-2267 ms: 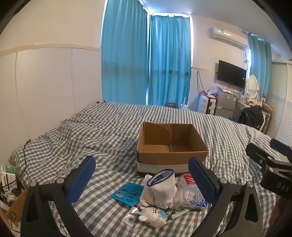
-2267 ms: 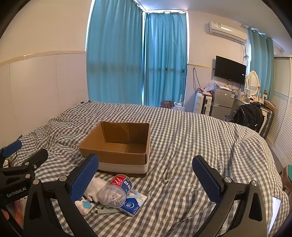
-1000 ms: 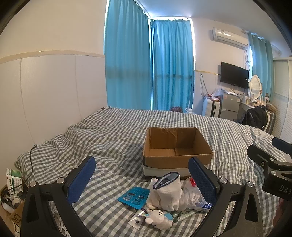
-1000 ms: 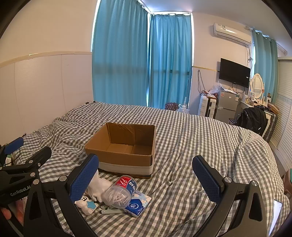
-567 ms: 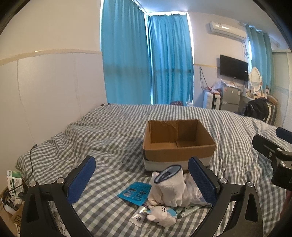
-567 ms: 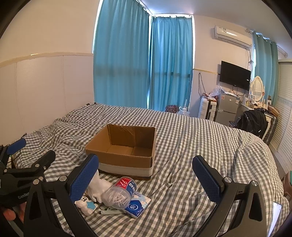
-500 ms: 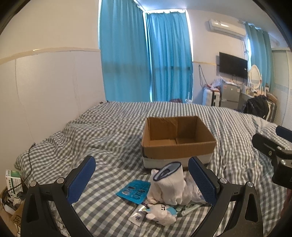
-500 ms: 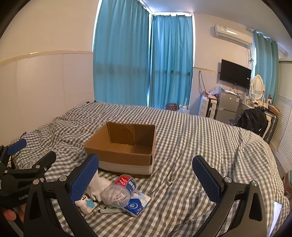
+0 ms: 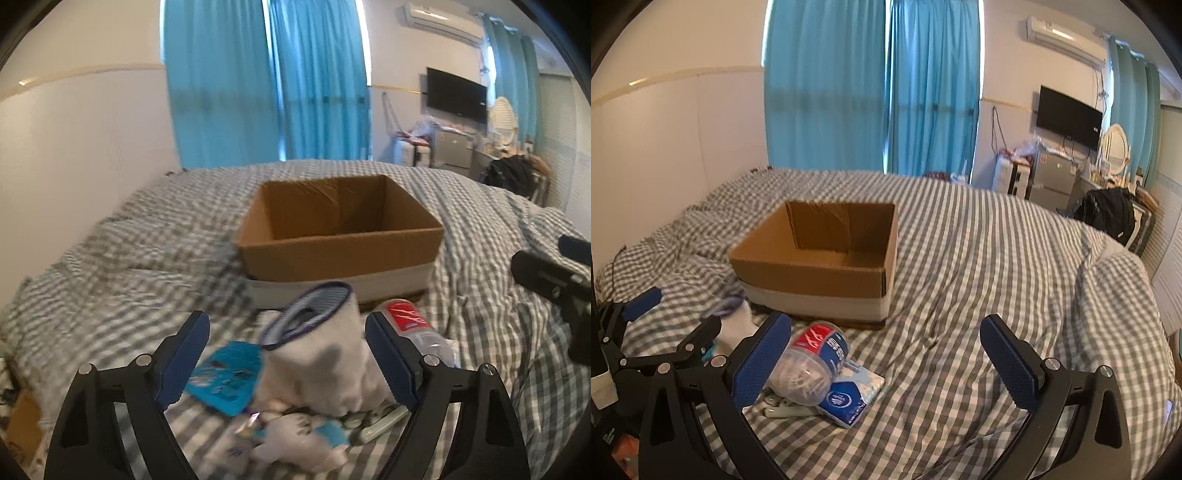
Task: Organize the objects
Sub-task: 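Grasp the white sock with the left tool while the right tool grasps the plastic bottle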
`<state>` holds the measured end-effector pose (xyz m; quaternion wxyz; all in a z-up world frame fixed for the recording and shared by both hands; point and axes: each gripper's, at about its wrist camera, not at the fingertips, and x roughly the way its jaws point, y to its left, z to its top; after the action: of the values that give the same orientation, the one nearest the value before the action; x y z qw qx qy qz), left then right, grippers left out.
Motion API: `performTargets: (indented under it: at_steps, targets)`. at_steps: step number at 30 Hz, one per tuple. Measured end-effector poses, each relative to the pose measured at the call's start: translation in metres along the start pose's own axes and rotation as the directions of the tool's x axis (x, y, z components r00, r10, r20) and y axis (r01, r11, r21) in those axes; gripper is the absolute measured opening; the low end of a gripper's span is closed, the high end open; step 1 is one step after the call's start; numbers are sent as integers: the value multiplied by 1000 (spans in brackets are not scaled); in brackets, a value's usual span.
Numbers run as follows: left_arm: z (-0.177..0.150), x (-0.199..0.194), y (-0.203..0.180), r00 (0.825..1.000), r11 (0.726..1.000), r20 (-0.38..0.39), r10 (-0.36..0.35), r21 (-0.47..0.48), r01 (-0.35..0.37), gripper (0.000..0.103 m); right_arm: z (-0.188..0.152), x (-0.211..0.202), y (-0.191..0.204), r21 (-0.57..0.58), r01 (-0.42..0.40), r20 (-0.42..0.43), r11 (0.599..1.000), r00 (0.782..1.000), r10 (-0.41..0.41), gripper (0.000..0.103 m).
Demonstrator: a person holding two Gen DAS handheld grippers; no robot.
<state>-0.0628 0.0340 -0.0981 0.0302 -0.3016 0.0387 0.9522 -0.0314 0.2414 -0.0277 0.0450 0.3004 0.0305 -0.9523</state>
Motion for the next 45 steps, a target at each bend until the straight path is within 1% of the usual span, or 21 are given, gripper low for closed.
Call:
performTargets:
  at_steps: [1,3,4,6,7,8,11,14,19,22,24,27,28,29,32,35,36,38,39,42,45]
  targets:
    - [-2,7,-3,1000,1000,-13,-23,3,24,86,-2,7,0,-1,-2,-14,1000,1000,2,103]
    - [-9,22,-9,998,998,-40,-55,20,56,74,-6,19,0,-4,-2,-40,1000,999,2,103]
    - [-12,27,-12,997,998,-52,-55,33,57,72,-8,25,-1,-4,-4,-52,1000,999,4,103]
    - [-18,39,-18,997,996,-74,-39,73,45,49,-12,36,-1,-3,-9,-78,1000,997,9,103]
    - [-19,41,-18,996,995,-78,-49,80,55,44,-13,38,-2,-3,-8,-87,1000,996,8,103]
    - [-18,40,-17,995,995,-75,-65,76,70,36,-15,43,-2,0,-7,-98,1000,995,7,103]
    - [-13,32,-7,992,993,-83,-97,60,102,30,-18,54,0,6,-17,-124,1000,992,18,103]
    - [-3,19,8,995,996,-58,-83,38,86,30,-20,61,13,-17,-45,-140,999,989,42,102]
    - [8,3,24,1000,999,-6,-16,44,17,30,-27,71,46,-75,-97,-184,992,979,82,97]
    - [8,2,34,1000,999,-6,3,35,-3,30,-32,81,60,-74,-122,-213,990,972,103,92]
    - [7,0,39,1000,1000,-10,5,25,-5,30,-34,88,68,-64,-130,-226,989,968,112,92]
    - [6,-4,43,1000,1000,-12,19,20,-18,30,-38,106,77,-39,-143,-275,989,953,127,92]
    - [5,-6,44,1000,1000,-13,20,20,-20,30,-40,113,80,-25,-151,-301,988,944,136,92]
    - [5,-7,45,1000,1000,-13,22,21,-22,30,-43,120,83,-15,-149,-321,989,937,137,92]
    - [1,-10,45,999,999,-14,31,21,-31,30,-49,128,87,-23,-124,-342,992,933,109,92]
    - [0,-12,43,999,999,-18,34,16,-33,30,-51,119,90,-56,-148,-339,987,933,120,83]
    - [0,-12,42,999,999,-19,31,13,-31,30,-52,113,91,-67,-161,-330,985,935,130,77]
    - [-1,-14,42,1000,1000,-24,21,3,-20,30,-55,102,92,-81,-167,-318,983,939,133,74]
    - [-1,-17,40,999,1000,-30,18,-1,-19,30,-56,98,92,-89,-171,-310,981,941,136,69]
    - [1,-23,41,999,1000,-40,0,-20,-1,30,-51,82,81,-91,-176,-282,980,949,144,67]
    - [6,-34,42,1000,1000,-18,-10,-26,10,30,-45,68,74,-89,-162,-239,983,961,136,66]
